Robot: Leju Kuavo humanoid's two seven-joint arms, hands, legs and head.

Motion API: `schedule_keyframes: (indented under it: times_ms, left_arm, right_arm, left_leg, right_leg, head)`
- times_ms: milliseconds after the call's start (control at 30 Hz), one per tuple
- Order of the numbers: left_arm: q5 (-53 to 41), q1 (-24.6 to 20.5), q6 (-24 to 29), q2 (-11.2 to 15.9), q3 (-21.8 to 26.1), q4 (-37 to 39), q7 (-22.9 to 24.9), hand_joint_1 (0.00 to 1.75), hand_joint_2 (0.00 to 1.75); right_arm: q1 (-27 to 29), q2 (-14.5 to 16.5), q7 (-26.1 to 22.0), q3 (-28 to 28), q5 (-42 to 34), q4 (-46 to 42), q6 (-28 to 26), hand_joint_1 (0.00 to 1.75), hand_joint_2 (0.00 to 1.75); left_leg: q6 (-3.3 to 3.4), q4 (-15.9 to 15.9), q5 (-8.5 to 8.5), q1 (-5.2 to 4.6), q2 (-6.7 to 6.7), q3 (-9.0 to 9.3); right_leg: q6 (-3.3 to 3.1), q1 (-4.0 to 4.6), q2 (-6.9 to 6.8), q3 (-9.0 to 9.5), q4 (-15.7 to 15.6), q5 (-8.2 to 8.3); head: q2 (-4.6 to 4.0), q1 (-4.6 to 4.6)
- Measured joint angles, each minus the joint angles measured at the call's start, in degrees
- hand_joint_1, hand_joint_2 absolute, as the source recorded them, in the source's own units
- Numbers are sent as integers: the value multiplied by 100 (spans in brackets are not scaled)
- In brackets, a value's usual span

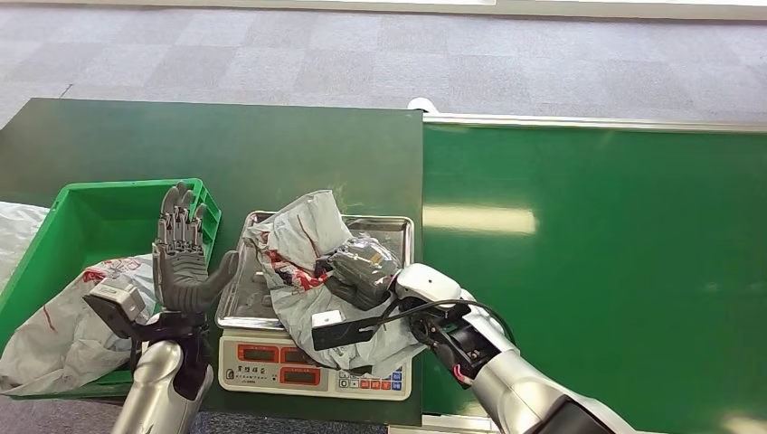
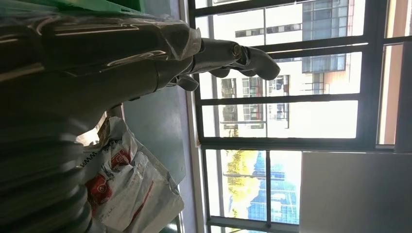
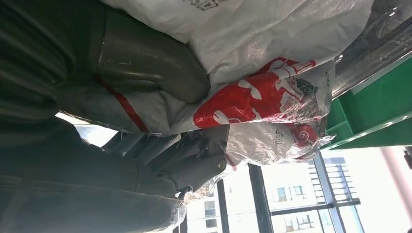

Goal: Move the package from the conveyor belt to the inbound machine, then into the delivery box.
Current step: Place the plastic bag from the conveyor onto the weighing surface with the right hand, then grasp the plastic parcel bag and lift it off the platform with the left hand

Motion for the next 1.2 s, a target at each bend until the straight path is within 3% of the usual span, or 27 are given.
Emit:
schedule_keyframes:
  times_ms: [33, 100, 133, 167, 300, 633, 1200]
  left_arm:
    - [2, 8, 10, -9, 13, -32, -1, 0, 175]
    - [8, 27, 23, -28, 37, -98, -1, 0, 175]
    - [10, 34, 26, -38, 50, -129, -1, 0, 175]
    - [11, 40, 22, -46, 64, -158, -1, 0, 175]
    - [2, 51, -54, -55, 89, -217, -1, 0, 175]
    - [8, 31, -113, -51, 89, -189, -1, 0, 175]
    - [12, 23, -117, -47, 89, -173, -1, 0, 175]
  right_arm:
    - [-11, 0, -2, 19, -3, 18, -11, 136, 175]
    - [-24, 1, -3, 49, -13, 46, -80, 52, 175]
    - [-24, 1, -3, 57, -29, 54, -157, 19, 175]
    - [-21, 3, -5, 59, -67, 57, -265, 3, 175]
    - [40, 22, -188, -87, -644, -2, -643, 0, 175]
    - [307, -78, -492, -809, -1921, -734, -360, 0, 175]
    - [502, -291, -494, -1174, -2193, -1403, -255, 0, 175]
  left_leg:
    - [0, 0, 0, 0, 0, 0]
    - [0, 0, 0, 0, 0, 1]
    - [0, 0, 0, 0, 0, 1]
    - [0, 0, 0, 0, 0, 1]
    - [0, 0, 0, 0, 0, 1]
    - [0, 1, 0, 0, 1, 2]
    - [0, 1, -1, 0, 2, 2]
  right_leg:
    - [0, 0, 0, 0, 0, 0]
    - [0, 0, 0, 0, 0, 0]
    - [0, 0, 0, 0, 0, 0]
    - [0, 1, 0, 0, 0, 0]
    - [0, 0, 0, -1, 0, 0]
    - [0, 0, 1, -2, 0, 0]
    - [0, 0, 2, -3, 0, 0]
  head:
    - [0, 1]
    - [0, 1]
    - [0, 1]
    - [0, 0]
    - [0, 1]
    - [0, 1]
    - [0, 1]
